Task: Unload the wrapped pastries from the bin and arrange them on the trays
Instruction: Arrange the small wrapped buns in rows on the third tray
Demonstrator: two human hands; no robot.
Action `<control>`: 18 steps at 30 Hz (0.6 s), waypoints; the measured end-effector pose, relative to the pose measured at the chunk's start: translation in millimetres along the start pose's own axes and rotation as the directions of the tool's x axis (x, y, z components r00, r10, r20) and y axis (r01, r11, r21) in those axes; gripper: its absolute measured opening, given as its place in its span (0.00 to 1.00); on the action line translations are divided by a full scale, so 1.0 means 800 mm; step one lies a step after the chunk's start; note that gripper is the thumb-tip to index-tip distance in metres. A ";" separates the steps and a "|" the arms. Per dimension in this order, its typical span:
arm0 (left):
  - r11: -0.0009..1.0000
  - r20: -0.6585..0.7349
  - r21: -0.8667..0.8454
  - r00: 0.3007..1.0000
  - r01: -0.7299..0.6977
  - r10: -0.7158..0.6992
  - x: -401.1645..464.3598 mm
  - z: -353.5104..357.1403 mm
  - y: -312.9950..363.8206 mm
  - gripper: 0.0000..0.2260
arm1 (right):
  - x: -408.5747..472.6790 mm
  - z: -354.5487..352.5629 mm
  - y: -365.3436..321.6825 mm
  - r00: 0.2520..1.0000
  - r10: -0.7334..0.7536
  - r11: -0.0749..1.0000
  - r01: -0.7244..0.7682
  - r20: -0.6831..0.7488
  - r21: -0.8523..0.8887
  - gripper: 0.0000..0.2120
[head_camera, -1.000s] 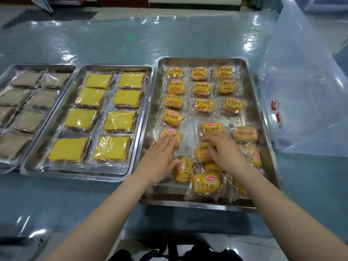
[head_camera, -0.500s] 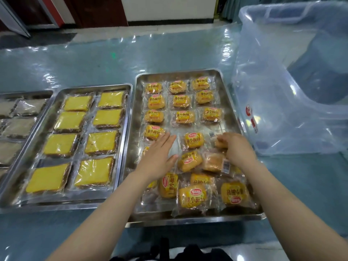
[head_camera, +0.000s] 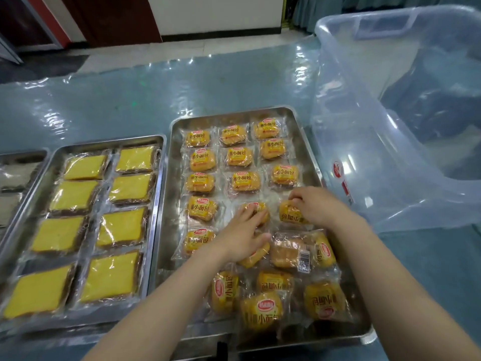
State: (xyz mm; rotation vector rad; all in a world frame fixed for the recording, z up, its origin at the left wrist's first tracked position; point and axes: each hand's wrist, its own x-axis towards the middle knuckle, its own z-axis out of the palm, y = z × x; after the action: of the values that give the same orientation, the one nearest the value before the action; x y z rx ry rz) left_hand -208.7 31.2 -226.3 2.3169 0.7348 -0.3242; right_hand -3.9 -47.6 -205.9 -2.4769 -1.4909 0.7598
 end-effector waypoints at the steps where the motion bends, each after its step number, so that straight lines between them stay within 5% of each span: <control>1: 1.000 -0.003 0.027 1.000 -0.001 0.001 0.001 0.002 -0.003 0.31 | 0.005 -0.001 -0.001 1.000 0.005 1.000 -0.005 0.009 -0.015 0.12; 9: 0.992 -0.005 0.124 1.000 0.002 -0.002 0.007 0.011 -0.021 0.34 | 0.004 0.019 0.000 0.948 -0.071 0.993 0.039 -0.310 -0.110 0.19; 14: 0.985 -0.030 0.173 0.999 0.022 -0.017 0.007 0.026 -0.022 0.35 | -0.024 0.037 0.014 0.988 -0.077 0.994 0.067 -0.131 -0.083 0.27; 18: 0.986 -0.027 0.164 0.999 0.021 -0.017 0.003 0.026 -0.021 0.34 | -0.027 0.040 0.004 0.964 0.086 0.991 -0.109 -0.252 -0.077 0.27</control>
State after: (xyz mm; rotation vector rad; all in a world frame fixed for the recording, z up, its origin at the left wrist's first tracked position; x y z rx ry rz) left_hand -217.2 29.1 -251.7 2.4749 0.7684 -0.3771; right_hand -25.2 -71.7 -227.7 -2.6122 -1.3501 0.3839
